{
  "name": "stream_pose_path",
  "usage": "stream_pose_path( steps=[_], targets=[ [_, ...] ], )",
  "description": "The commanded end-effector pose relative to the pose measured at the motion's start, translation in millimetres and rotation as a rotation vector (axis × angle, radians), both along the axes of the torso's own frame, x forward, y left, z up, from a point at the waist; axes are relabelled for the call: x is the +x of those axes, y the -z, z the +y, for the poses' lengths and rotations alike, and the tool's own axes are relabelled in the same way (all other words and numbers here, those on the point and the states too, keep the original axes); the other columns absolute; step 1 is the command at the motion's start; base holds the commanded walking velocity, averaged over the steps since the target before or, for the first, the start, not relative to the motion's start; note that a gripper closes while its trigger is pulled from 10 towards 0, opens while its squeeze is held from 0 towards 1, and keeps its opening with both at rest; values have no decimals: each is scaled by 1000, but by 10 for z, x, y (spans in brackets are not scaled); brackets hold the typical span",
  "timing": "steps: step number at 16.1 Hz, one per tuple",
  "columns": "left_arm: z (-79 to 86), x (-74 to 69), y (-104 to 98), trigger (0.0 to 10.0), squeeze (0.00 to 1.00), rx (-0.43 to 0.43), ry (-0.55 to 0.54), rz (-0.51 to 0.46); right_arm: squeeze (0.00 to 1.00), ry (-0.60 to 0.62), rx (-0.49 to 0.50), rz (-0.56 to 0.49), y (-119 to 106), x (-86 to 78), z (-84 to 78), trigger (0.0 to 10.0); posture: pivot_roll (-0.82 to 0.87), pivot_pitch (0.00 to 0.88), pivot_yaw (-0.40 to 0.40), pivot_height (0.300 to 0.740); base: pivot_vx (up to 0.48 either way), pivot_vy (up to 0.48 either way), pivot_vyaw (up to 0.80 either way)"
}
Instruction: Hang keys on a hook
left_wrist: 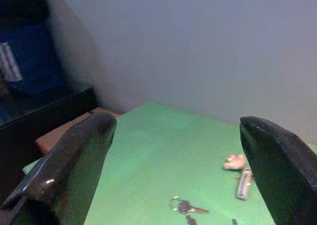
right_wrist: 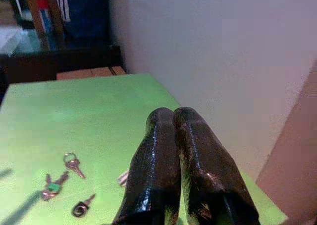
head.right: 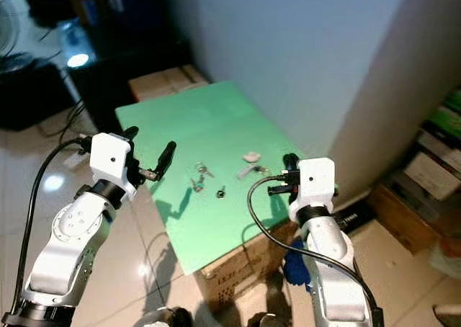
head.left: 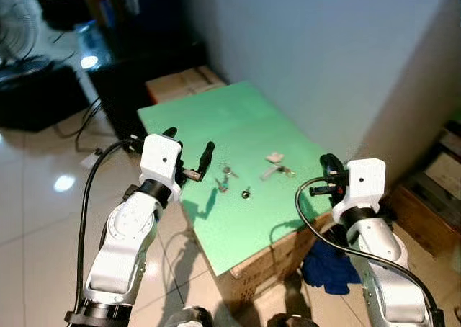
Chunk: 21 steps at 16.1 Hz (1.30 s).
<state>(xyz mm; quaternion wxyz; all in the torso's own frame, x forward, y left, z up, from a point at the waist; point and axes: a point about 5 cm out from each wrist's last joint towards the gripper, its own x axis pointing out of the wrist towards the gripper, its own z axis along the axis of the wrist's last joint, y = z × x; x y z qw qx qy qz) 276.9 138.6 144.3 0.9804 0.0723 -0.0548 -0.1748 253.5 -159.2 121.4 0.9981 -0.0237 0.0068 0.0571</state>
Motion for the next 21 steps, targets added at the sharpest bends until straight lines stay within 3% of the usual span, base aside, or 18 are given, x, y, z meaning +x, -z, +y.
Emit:
stream_pose_path(
  steps=[1,5,8,14,16,19,21],
  targets=[
    [-28,22,-33,10000,0,7,19,-17,0,-8,15,12,-15,-29,19,10000,-112,0,67,740,292,0,544],
    [-105,10,-15,10000,0,36,74,-19,0,-56,-25,42,26,-38,39,10000,-110,0,72,740,307,0,478],
    [-96,12,-13,10000,0,42,67,-11,0,-32,-27,60,51,-33,-19,10000,-90,0,69,740,279,0,0],
    [-28,12,60,10000,0,52,33,23,0,-62,-69,84,101,-23,17,10000,-90,0,62,740,273,0,0],
    [-56,-5,76,10000,0,47,45,33,0,-41,-88,113,150,-32,-50,10000,-84,1,56,740,272,0,0],
    [-43,-43,145,10000,0,52,90,73,0,-5,-179,249,356,-47,-136,10000,-85,5,58,740,0,0,0],
    [-40,-42,171,10000,0,68,125,88,0,-21,-152,280,414,-54,-138,10000,-88,8,65,740,0,0,0]
  ],
)
